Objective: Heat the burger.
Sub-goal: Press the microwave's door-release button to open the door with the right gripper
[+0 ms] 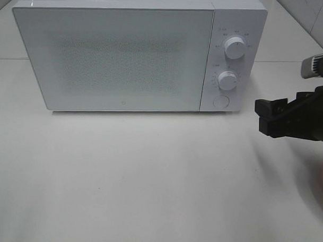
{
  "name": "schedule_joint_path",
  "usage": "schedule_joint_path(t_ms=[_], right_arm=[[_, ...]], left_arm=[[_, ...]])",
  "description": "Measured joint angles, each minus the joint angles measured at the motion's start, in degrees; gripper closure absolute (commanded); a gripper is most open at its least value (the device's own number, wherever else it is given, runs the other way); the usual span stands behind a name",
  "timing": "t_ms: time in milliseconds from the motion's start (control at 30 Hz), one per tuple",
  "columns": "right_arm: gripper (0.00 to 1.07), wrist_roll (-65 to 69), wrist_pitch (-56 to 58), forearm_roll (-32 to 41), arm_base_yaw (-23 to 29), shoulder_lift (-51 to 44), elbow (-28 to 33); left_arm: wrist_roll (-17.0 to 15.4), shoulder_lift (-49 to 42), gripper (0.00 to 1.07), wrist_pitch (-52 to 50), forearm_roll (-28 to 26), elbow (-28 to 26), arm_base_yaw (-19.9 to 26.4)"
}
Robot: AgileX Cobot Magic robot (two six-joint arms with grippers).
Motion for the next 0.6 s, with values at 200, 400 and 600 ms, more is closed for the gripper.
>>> schedule_joint_path(t_ms=[200, 400, 600], right_arm=[[0.34, -3.95, -6.76, 7.51, 5.67, 3.61, 0.00], [0.34, -7.51, -13.75, 16.50, 12.09, 6.99, -0.06], [0.34, -8.48, -18.28, 24.58, 18.16, 10.54, -0.11]], left_arm=[[0.00, 0.00, 0.07, 0.00, 0.00, 0.00, 0.00], [0.00, 0.00, 0.07, 0.00, 0.00, 0.00, 0.00], [0.00, 0.00, 0.07, 0.00, 0.00, 0.00, 0.00]])
